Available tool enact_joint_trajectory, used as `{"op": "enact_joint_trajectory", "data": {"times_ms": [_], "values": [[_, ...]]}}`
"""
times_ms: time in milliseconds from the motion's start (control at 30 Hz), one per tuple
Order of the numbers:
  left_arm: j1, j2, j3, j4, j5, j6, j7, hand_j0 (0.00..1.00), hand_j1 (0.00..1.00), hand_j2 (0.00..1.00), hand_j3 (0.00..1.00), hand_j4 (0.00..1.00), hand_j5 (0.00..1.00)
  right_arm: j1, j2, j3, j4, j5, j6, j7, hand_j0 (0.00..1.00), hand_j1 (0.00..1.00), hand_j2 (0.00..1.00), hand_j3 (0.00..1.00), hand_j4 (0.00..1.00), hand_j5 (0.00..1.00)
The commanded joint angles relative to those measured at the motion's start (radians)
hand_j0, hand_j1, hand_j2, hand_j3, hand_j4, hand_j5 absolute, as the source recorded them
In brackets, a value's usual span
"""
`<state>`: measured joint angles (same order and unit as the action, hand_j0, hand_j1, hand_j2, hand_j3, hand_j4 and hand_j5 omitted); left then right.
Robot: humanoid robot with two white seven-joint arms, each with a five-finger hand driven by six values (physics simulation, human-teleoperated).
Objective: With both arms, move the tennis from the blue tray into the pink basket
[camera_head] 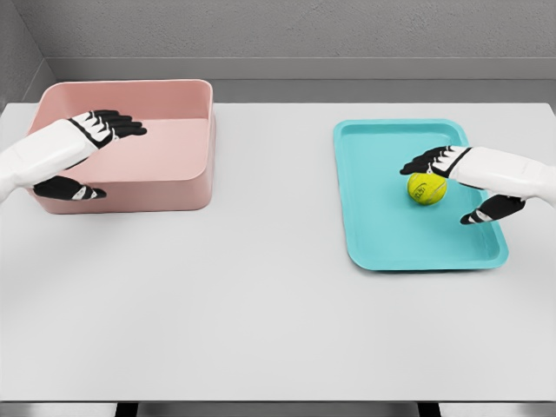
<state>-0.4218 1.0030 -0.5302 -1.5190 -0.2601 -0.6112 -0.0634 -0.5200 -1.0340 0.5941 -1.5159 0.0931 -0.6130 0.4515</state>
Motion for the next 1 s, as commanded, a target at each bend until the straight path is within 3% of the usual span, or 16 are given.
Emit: {"op": "enact_joint_trajectory", "data": {"times_ms": [0, 167, 200, 300, 467, 667, 733, 967], "values": [[0.0, 0.0, 0.006, -0.006, 0.009, 0.0, -0.003, 1.0, 1.0, 1.0, 1.0, 1.0, 1.0, -0.002, 0.0, 0.0, 0.002, 0.007, 0.002, 0.009, 1.0, 1.0, 1.0, 1.0, 1.0, 1.0], [0.0, 0.0, 0.004, -0.009, 0.009, 0.0, -0.003, 1.0, 1.0, 1.0, 1.0, 1.0, 1.0, -0.067, 0.015, 0.001, 0.056, 0.027, 0.002, 0.024, 1.0, 1.0, 1.0, 1.0, 1.0, 1.0], [0.0, 0.0, -0.001, -0.007, 0.009, 0.0, -0.003, 1.0, 1.0, 1.0, 1.0, 1.0, 1.0, -0.086, 0.018, 0.004, 0.057, 0.083, 0.002, 0.062, 1.0, 1.0, 1.0, 1.0, 1.0, 1.0], [0.003, 0.0, -0.004, -0.007, 0.012, 0.0, -0.001, 1.0, 1.0, 1.0, 1.0, 1.0, 1.0, -0.118, 0.045, 0.024, 0.046, 0.146, 0.002, 0.064, 1.0, 1.0, 1.0, 1.0, 1.0, 1.0], [0.035, 0.0, -0.002, -0.007, 0.016, 0.0, -0.004, 1.0, 1.0, 1.0, 1.0, 1.0, 1.0, -0.206, 0.107, 0.15, 0.057, 0.203, 0.002, 0.067, 1.0, 1.0, 1.0, 1.0, 1.0, 1.0], [0.041, 0.0, 0.003, -0.013, 0.013, 0.0, -0.004, 1.0, 1.0, 1.0, 1.0, 1.0, 1.0, -0.212, 0.132, 0.176, 0.174, 0.249, 0.002, 0.067, 1.0, 1.0, 1.0, 1.0, 1.0, 1.0], [0.048, 0.002, 0.004, -0.027, 0.012, 0.0, -0.004, 1.0, 1.0, 1.0, 1.0, 1.0, 1.0, -0.213, 0.135, 0.174, 0.247, 0.249, 0.002, 0.065, 1.0, 1.0, 1.0, 1.0, 1.0, 1.0], [0.054, 0.031, 0.001, -0.046, 0.013, 0.0, -0.01, 1.0, 1.0, 1.0, 1.0, 1.0, 1.0, -0.247, 0.204, 0.17, 0.276, 0.249, 0.002, 0.061, 1.0, 1.0, 1.0, 1.0, 1.0, 1.0]]}}
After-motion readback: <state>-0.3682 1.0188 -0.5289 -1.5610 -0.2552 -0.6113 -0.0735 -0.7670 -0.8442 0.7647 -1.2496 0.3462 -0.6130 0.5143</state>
